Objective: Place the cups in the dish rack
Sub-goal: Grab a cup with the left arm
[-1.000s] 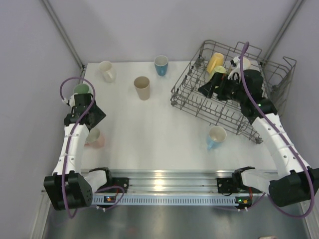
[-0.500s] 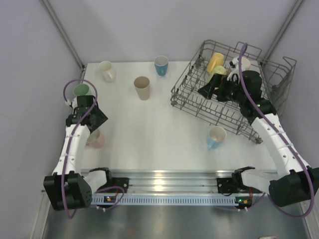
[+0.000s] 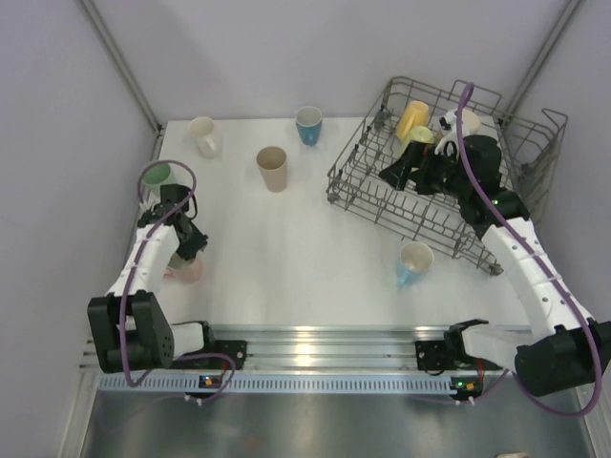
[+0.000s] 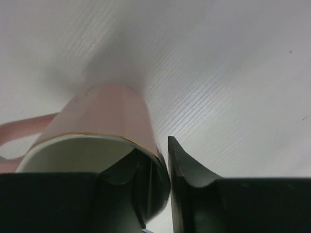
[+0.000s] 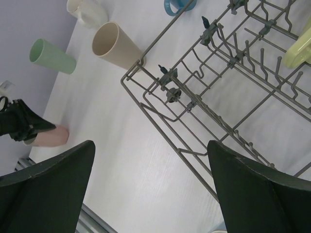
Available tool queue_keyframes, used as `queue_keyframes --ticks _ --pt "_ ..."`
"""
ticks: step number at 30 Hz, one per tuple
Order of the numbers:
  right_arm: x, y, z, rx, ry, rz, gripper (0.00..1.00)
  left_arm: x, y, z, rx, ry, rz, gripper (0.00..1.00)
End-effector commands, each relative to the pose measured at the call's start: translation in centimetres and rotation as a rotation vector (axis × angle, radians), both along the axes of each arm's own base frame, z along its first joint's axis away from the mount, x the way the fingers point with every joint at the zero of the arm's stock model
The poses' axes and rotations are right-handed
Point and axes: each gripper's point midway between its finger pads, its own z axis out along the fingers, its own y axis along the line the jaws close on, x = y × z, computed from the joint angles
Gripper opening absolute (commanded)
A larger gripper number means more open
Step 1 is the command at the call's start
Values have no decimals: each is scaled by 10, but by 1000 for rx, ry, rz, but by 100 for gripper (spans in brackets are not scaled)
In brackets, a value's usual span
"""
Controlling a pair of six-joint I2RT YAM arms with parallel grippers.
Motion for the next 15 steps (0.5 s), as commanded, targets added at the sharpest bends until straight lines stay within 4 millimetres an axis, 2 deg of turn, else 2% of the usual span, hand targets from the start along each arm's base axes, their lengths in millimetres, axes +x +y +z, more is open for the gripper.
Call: queue_keyframes --ticks 1,2,4,6,8,9,10,11,12,14,15 --pt "-5 3 13 -3 -55 15 99 10 -14 -1 -72 -27 -35 22" --pt "-5 3 11 -5 -52 14 99 15 -19 2 -96 -49 -50 11" --pt "-5 3 11 -5 -56 16 99 27 -34 13 -168 -96 -95 2" --pt "-6 4 11 -2 -62 25 99 41 -43 31 -220 -150 -123 0" --pt "-8 9 18 15 -88 57 99 53 -61 51 -318 -206 -162 0" --pt "-8 11 23 26 -105 73 99 65 -70 74 -367 -267 -168 0" --pt "-13 17 28 42 -121 112 99 70 -88 90 -467 -308 -216 0" --pt "-12 22 41 61 -182 144 99 76 -100 105 -535 -345 -243 0" --pt "-16 27 50 83 -223 182 99 91 -109 135 -607 -427 -243 0" --pt "-25 39 59 123 -279 274 99 98 -129 171 -757 -489 -290 0" --pt "-26 44 78 147 -371 305 99 106 -135 191 -798 -552 -313 0"
